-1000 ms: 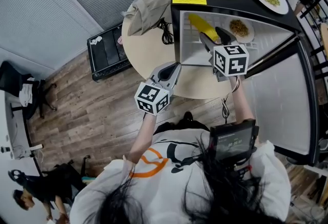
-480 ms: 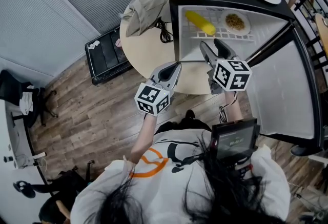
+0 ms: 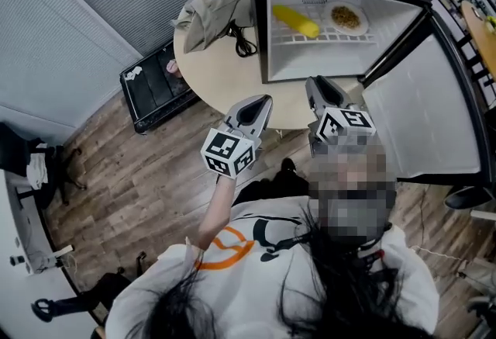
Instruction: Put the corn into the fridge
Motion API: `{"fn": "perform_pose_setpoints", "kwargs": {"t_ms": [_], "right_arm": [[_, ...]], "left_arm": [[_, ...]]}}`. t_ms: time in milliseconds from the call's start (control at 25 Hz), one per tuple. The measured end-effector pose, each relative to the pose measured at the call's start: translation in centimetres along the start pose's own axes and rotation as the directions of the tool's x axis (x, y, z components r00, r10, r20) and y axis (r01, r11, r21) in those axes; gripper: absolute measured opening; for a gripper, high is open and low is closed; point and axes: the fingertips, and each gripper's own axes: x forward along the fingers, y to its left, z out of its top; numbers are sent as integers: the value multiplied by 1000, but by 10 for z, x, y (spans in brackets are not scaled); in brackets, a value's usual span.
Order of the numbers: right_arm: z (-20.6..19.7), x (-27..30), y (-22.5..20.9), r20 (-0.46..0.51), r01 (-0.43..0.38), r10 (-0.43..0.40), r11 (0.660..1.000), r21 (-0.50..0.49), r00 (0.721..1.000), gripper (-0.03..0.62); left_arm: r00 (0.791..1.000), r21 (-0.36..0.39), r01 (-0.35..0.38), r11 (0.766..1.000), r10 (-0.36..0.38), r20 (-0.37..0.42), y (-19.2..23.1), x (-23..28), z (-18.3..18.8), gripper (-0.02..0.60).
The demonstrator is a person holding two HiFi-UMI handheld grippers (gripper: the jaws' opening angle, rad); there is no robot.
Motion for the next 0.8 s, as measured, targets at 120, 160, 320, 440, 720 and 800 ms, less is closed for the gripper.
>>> {"fn": "perform_pose_setpoints", "kwargs": {"t_ms": [120, 160, 320, 440, 720, 800], "right_arm": [[-14, -15, 9, -6, 9, -9, 1000, 15, 1000, 97], [-18, -20, 12, -10, 12, -12, 1000, 15, 1000, 94], [-36, -38, 23, -26, 25, -24, 1000, 11, 999, 78], [-44, -46, 29, -35, 20, -19, 1000, 10, 999, 66], [-52, -64, 30, -58, -6, 6, 1000, -6, 998, 43], [-56, -74, 30, -65, -17, 16, 1000, -14, 998, 38]], "left_arm": [[1000, -10, 22, 1000, -22, -8, -9, -11, -8, 11], [1000, -14, 29, 999, -29, -10, -12, -14, -10, 11], [999, -34, 45, 998, -46, -12, -24, -29, -20, 11], [999, -48, 37, 998, -37, -3, -29, -38, -25, 11], [998, -73, -32, 997, 35, 45, -29, -52, -20, 11], [997, -80, -52, 995, 57, 56, -35, -57, -18, 11]]}}
